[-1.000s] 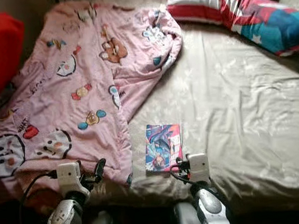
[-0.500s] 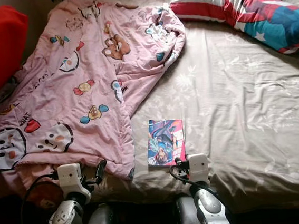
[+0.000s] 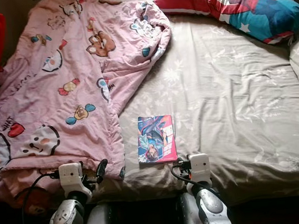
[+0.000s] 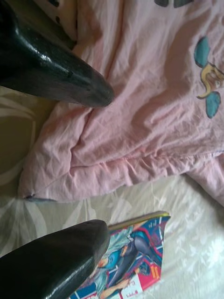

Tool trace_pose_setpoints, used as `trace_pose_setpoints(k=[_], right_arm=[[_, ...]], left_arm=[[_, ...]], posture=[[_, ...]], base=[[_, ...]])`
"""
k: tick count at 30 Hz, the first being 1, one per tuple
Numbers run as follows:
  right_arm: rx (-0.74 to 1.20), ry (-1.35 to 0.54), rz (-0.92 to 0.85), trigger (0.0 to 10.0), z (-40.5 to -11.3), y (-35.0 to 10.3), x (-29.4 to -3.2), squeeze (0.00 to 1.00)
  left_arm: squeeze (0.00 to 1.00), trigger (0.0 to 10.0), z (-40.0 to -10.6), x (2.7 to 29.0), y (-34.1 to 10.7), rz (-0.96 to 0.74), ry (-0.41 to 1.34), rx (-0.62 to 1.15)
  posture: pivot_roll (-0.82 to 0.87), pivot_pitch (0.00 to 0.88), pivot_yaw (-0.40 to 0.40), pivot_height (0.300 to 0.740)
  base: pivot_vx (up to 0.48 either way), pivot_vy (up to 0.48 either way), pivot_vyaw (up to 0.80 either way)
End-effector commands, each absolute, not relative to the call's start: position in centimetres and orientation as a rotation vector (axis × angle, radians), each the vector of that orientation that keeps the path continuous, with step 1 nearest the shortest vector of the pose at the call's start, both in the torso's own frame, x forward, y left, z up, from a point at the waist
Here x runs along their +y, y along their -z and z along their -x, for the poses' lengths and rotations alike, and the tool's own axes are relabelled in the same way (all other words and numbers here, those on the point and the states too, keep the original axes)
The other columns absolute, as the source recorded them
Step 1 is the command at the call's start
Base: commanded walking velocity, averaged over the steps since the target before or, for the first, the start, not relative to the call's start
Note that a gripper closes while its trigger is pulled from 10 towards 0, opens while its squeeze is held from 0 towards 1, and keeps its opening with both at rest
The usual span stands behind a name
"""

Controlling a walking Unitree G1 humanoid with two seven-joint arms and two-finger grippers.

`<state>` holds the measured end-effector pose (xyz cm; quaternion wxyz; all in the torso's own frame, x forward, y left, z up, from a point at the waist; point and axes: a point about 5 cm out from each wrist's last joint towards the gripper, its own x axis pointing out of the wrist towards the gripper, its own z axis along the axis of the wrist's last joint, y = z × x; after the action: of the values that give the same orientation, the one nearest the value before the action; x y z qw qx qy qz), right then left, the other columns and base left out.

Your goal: Clean up the room

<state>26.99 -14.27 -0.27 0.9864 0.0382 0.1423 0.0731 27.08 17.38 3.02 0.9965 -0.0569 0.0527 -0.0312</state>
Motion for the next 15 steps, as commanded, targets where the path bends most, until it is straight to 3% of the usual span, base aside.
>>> trace_pose_setpoints(k=[1,5,15], right_arm=[[0.329,-0.149,-0.079,10.0,-26.49,0.97,-14.16,0.0],[0.333,-0.165,-0.084,10.0,-26.49,1.04,-14.03,0.0],[0.344,-0.149,-0.085,10.0,-26.14,1.43,-14.44,0.0]], left_arm=[[0.0,10.0,-26.59,17.62,-2.4,0.113,0.058,0.129],[0.0,10.0,-26.62,17.62,-2.39,0.114,0.059,0.129],[0.0,10.0,-26.63,17.42,-2.37,0.115,0.064,0.128]], posture=[[-0.02,0.243,0.019,0.623],[-0.02,0.244,0.018,0.603],[-0.03,0.253,0.016,0.603]], base=[[0.0,0.0,0.0],[0.0,0.0,0.0],[0.0,0.0,0.0]])
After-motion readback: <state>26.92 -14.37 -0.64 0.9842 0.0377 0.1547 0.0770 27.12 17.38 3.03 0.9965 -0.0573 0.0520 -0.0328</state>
